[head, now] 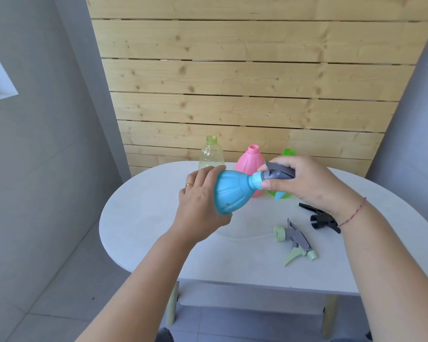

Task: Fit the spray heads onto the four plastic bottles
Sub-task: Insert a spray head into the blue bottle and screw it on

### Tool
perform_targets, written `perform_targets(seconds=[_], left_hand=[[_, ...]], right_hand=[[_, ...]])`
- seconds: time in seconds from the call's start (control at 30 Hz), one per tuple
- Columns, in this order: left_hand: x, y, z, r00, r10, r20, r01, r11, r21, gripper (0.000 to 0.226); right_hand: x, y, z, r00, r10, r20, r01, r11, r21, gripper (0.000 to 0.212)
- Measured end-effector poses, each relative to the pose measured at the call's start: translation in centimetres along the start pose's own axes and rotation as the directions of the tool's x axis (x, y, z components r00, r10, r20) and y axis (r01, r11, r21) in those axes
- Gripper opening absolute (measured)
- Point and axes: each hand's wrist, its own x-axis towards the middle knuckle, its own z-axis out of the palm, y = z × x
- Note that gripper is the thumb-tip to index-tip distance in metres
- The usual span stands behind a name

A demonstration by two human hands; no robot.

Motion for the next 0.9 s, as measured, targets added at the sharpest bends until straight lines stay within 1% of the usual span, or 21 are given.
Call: perform_targets(seconds=[0.1,0.17,0.23,0.3,0.33,0.4,0.47,0.5,0.53,0.6,0.63,0.7,0.73,0.77,0.83,0.87,0.9], left_hand=[[-0.1,0.1,-0.1,0.999,-0.007,0.038,0.009,0.998,-0.067,0.094],[-0.2,0.2,-0.1,0.997,0.001,0.079,0.009,0.993,-0.121,0.094],[-0.1,0.1,-0.1,0.996,0.013,0.086,-0.002,0.992,-0.125,0.093],[0.0,0.1,-0.1,0.999,0.038,0.027,-0.037,0.998,-0.055,0.092],[0.1,0.2,0.0,0.998,0.058,-0.015,-0.058,0.998,0.001,0.091],[0.2,0.5,0.1,0.989,0.111,-0.092,-0.101,0.989,0.112,0.090],[0.2,0.7,0.4,0.977,0.170,-0.131,-0.139,0.966,0.216,0.090],[0.1,0.7,0.5,0.974,0.184,-0.132,-0.146,0.956,0.254,0.090],[0.1,0.6,0.6,0.977,0.177,-0.121,-0.139,0.953,0.269,0.090],[0.1,0.2,0.7,0.991,0.114,-0.072,-0.094,0.968,0.232,0.088],[0.1,-0.1,0.8,0.996,0.075,-0.040,-0.066,0.979,0.195,0.089],[0.0,-0.6,0.8,1.000,0.012,0.013,-0.014,0.994,0.107,0.090],[0.0,-0.9,0.6,0.999,-0.016,0.034,0.014,0.998,0.053,0.091],[0.0,-1.1,0.5,0.998,-0.041,0.053,0.041,0.999,-0.005,0.092],[0.0,-1.4,0.1,0.993,-0.075,0.090,0.085,0.991,-0.104,0.093],[0.1,-1.5,-0.1,0.991,-0.086,0.105,0.100,0.986,-0.134,0.093],[0.1,-1.6,-0.2,0.989,-0.092,0.118,0.110,0.982,-0.153,0.094]], right_hand=[[-0.1,0.1,-0.1,1.000,0.005,0.015,-0.005,1.000,0.014,0.024],[-0.1,0.1,-0.2,0.999,0.002,0.042,-0.002,1.000,-0.012,0.026],[-0.1,0.2,-0.3,0.998,0.014,0.064,-0.012,0.999,-0.033,0.028],[-0.1,0.2,-0.1,0.996,0.060,0.060,-0.059,0.998,-0.005,0.027],[0.0,0.2,0.2,0.994,0.104,0.041,-0.106,0.994,0.029,0.027],[0.4,0.4,1.2,0.971,0.239,-0.026,-0.235,0.967,0.099,0.029],[0.8,0.5,2.1,0.924,0.377,-0.065,-0.365,0.920,0.144,0.022],[0.8,0.4,2.4,0.911,0.411,-0.034,-0.400,0.901,0.167,0.022],[0.7,0.3,2.5,0.907,0.420,0.026,-0.417,0.887,0.200,0.028],[0.3,0.1,2.2,0.900,0.405,0.161,-0.436,0.849,0.300,0.042],[0.2,0.0,1.8,0.895,0.391,0.215,-0.445,0.816,0.370,0.044],[0.0,0.1,0.8,0.903,0.325,0.281,-0.428,0.730,0.533,0.033],[-0.1,0.4,0.2,0.911,0.292,0.291,-0.411,0.701,0.583,0.027],[-0.3,0.7,-0.4,0.917,0.264,0.299,-0.396,0.694,0.602,0.029],[-0.7,1.5,-1.3,0.933,0.198,0.300,-0.341,0.751,0.566,0.051],[-0.9,1.7,-1.6,0.945,0.153,0.289,-0.292,0.794,0.533,0.057],[-1.1,1.8,-1.7,0.956,0.098,0.275,-0.230,0.834,0.501,0.058]])
